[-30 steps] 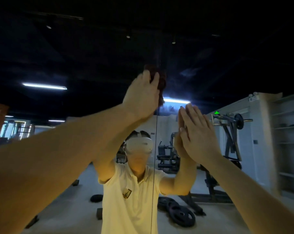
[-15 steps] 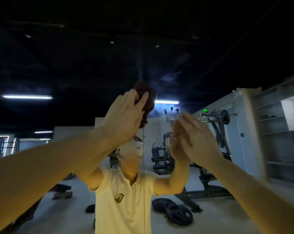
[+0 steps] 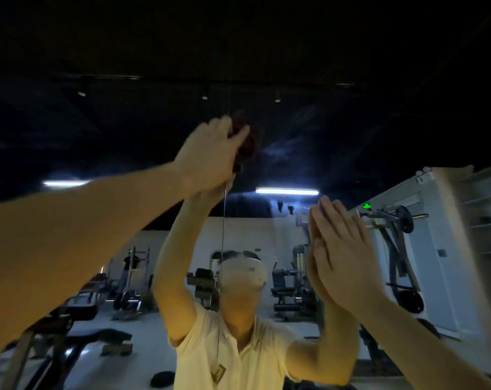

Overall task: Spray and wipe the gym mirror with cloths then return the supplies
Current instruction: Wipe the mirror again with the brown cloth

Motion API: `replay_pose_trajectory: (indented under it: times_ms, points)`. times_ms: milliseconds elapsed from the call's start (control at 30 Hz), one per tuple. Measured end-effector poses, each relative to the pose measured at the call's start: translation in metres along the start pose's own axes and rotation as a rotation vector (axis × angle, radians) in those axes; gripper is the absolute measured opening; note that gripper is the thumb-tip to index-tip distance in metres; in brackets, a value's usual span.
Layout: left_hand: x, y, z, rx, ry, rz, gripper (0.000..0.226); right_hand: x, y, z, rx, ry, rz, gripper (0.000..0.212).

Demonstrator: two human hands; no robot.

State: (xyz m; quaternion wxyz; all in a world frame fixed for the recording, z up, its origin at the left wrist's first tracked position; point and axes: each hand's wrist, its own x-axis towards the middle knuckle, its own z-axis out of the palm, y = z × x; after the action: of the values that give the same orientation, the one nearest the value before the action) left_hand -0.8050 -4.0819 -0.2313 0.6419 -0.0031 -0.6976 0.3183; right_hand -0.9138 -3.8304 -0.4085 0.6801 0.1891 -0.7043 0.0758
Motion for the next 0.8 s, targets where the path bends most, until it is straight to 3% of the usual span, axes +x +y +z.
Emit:
replay_pose_trajectory:
  times_ms: [67, 167, 300, 400, 467, 533, 633, 700, 800]
  points:
    - [0.023, -0.003, 0.0, -0.004, -0.008, -0.097, 0.07, -0.002, 0.005, 0.004, 0.003, 0.033, -0.03, 0.056]
    - [-0.005, 0.024, -0.003, -0.035, 0.046, -0.054, 0.069, 0.001, 0.005, 0.003, 0.011, 0.046, -0.021, 0.056]
    - [-0.101, 0.056, -0.011, -0.152, 0.007, 0.31, 0.083, 0.013, 0.001, -0.008, 0.105, 0.098, -0.005, 0.054]
    - [-0.108, 0.049, -0.008, -0.074, -0.018, 0.511, 0.085, 0.035, 0.008, -0.01, 0.062, 0.042, 0.057, 0.061]
    - [-0.072, 0.04, -0.011, 0.06, -0.072, 0.411, 0.086, 0.044, 0.013, -0.004, -0.009, -0.02, 0.093, 0.066]
    - [-0.019, 0.032, -0.019, 0.109, -0.074, 0.137, 0.08, 0.045, 0.018, 0.003, -0.044, -0.038, 0.067, 0.067]
    - [0.038, 0.036, -0.024, -0.024, -0.125, -0.143, 0.072, 0.036, 0.031, 0.009, -0.027, -0.026, -0.009, 0.065]
    - [0.049, 0.052, -0.018, -0.146, -0.057, -0.222, 0.064, 0.029, 0.043, 0.009, -0.01, -0.014, -0.08, 0.063]
    - [0.015, 0.096, -0.01, -0.249, 0.032, -0.143, 0.066, 0.015, 0.057, 0.008, 0.016, 0.028, -0.145, 0.058]
